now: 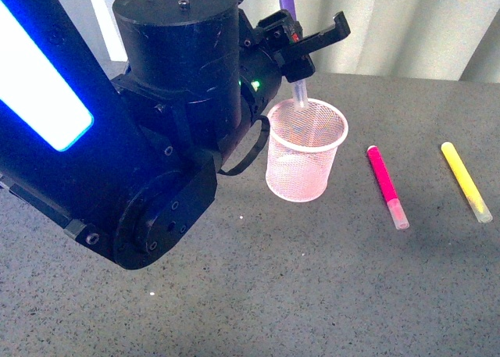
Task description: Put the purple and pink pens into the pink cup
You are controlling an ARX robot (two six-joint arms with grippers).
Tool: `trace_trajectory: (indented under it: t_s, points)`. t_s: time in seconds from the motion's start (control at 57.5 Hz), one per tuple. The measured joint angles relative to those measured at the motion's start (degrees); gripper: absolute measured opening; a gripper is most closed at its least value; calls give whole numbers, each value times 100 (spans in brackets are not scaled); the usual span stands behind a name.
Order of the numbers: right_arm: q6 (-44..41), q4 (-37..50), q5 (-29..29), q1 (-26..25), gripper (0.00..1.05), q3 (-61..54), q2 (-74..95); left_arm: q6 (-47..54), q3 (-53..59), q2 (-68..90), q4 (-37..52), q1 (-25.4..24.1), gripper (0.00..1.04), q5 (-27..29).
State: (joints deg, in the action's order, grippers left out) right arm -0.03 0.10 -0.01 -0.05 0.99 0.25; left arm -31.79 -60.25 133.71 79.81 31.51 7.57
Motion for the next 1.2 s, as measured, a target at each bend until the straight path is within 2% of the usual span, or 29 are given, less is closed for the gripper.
trace_trajectory:
  t_s: [0.052, 0.226, 0.539, 0.609, 0.73, 0.8, 0.957, 1.043, 1.078, 1.2]
  points:
    - [0, 0, 0, 0, 98, 0, 0, -7, 0, 0, 0, 0, 15, 0]
    - [0, 0, 0, 0, 98, 0, 0, -4, 2, 0, 2, 0, 50, 0]
    - [0, 0, 0, 0, 98, 0, 0, -2, 4, 0, 2, -7, 100, -4]
    - [0, 0, -2, 0, 98, 0, 0, -4, 7, 0, 2, -17, 97, -9]
    - [0, 0, -2, 0, 98, 0, 0, -2, 70, -17, 2, -68, 98, -44]
    - [-2, 0, -7, 0, 98, 0, 0, 46, 481, -404, -50, -284, 98, -518]
    - [0, 0, 11, 0, 98, 0, 0, 345, 1211, -2199, -782, -1130, 98, -1329]
    - [0, 0, -2, 0, 98, 0, 0, 566, 1532, -3300, -1615, -1753, 98, -1932]
    - [0, 0, -4, 0, 98, 0, 0, 673, 1639, -3587, -1923, -1947, 98, -2238]
    - [0, 0, 0, 0, 98, 0, 0, 1174, 2118, -4970, -3388, -3139, 98, -3595]
